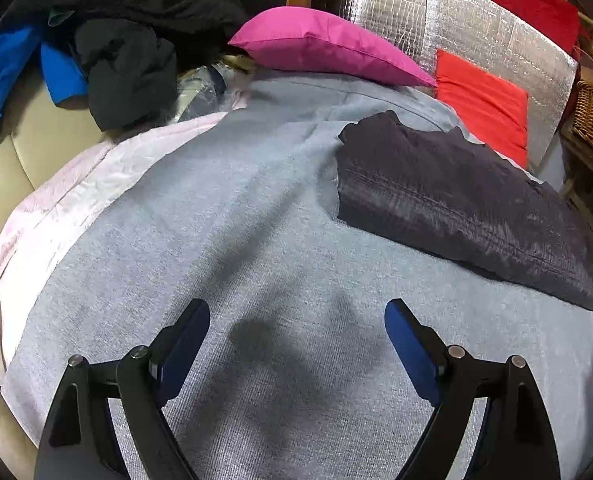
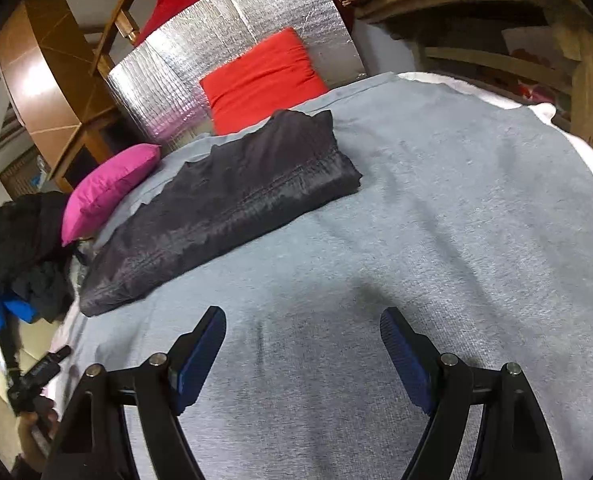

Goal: Fold large clothes

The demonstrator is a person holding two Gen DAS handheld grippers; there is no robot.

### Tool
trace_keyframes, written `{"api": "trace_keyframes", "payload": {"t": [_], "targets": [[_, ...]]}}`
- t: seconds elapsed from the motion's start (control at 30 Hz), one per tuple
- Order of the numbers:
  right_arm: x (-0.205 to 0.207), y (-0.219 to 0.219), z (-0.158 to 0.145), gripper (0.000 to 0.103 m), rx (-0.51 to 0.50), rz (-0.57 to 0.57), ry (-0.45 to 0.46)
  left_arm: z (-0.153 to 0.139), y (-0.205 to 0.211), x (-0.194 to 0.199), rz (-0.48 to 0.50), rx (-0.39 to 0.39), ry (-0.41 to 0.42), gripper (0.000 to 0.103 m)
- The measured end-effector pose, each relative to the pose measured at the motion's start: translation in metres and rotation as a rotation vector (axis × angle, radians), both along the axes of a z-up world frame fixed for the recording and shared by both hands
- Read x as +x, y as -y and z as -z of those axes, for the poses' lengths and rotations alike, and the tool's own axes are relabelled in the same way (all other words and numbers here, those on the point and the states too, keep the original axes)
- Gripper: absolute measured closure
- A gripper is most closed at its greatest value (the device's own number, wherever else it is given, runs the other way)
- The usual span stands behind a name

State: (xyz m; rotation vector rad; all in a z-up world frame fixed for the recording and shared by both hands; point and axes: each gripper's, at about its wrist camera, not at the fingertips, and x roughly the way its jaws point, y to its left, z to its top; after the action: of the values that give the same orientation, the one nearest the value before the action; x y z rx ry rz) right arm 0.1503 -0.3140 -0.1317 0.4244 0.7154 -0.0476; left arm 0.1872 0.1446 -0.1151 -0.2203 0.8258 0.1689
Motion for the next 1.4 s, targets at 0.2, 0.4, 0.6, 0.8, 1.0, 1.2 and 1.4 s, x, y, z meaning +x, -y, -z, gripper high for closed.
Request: {"api": "trace_keyframes", "payload": {"t": [0.2,0.4,0.6,0.8,1.0,1.2,1.4], "targets": [[0.000,-0.002,0.002,0.021,-0.014,-0.007,-0.019,-0.004,0.003,-0.001,0.033,-0.011,0.006,0.014],[0.026,0.013,-0.018,0.021,0.035,-0.084,-0.045,-0.024,-0.014,0.032,0.085,-0.073,0.014,0.014],[0.108,0.048,-0.045,0.021,0.115,-0.134,-0.059,-0.034,-0.038,0.115,0.121,-0.189,-0.045,0.014],[0.196,0.089,-0.024,0.020,0.243,-0.108,-0.177,-0.015,-0.052,0.196,0.164,-0.359,-0.183,0.014],[0.245,0.105,-0.005,0.020,0.347,-0.136,-0.248,-0.008,-0.049,0.237,0.214,-0.400,-0.210,0.014],[0.274,0.102,0.003,0.020,0.376,-0.185,-0.272,0.014,-0.032,0.263,0.283,-0.423,-0.269,0.014],[0.293,0.085,0.011,0.021,0.322,-0.245,-0.303,0.025,-0.014,0.270,0.356,-0.440,-0.276,0.032]]}}
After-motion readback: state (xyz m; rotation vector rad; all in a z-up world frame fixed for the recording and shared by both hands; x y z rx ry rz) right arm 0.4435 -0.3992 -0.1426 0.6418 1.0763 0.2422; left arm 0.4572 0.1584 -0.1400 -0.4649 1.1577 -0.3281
